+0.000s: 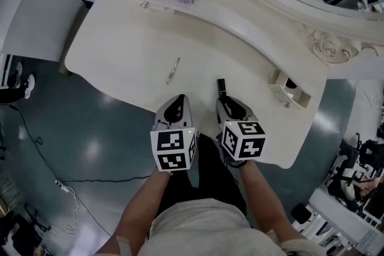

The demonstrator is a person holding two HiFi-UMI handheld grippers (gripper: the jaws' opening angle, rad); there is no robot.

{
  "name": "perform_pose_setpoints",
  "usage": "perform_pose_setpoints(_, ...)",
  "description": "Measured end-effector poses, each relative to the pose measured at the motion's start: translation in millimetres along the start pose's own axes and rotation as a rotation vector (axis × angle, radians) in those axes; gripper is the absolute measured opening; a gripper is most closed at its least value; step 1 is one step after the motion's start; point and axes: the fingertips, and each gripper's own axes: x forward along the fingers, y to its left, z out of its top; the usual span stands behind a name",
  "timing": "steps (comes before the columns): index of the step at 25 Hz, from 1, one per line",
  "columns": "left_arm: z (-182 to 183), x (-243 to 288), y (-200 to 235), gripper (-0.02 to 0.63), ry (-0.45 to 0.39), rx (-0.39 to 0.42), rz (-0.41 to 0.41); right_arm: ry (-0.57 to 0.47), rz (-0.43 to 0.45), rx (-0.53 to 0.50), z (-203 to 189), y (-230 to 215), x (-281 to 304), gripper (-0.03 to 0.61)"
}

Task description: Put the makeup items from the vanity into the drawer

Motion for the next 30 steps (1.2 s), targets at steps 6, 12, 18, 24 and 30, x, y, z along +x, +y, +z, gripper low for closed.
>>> perform_pose_setpoints(6,10.0,-4.4,-17.1,0.005,-0.008,0.024,-0.027,-0.041,-0.018,0.013,10.1,-8.2,-24.7,0.101)
perform_pose_setpoints(12,29.9,-7.0,-50.8,0.005,-0.031,0.078,-0.089,-0.104,-0.056,0.024,27.7,-24.2,-58.6,0.103)
perform_pose_setpoints(18,51.5,-5.9,-89.7,0.005,-0.054,0.152,-0.165,-0.160,-0.111,0.065,36.0,-46.9,-91.4,0.103)
perform_pose_setpoints(24,63.4,1.5,-122.8,0.005,-0.060,0.215,-0.229,-0.198,-0.178,0.131,32.6,-75.0,-117.2,0.103)
perform_pose_setpoints(30,55.4,11.0,-159.1,0.005,-0.035,0.271,-0.303,-0.222,-0.249,0.207,20.3,-104.1,-137.0,0.103)
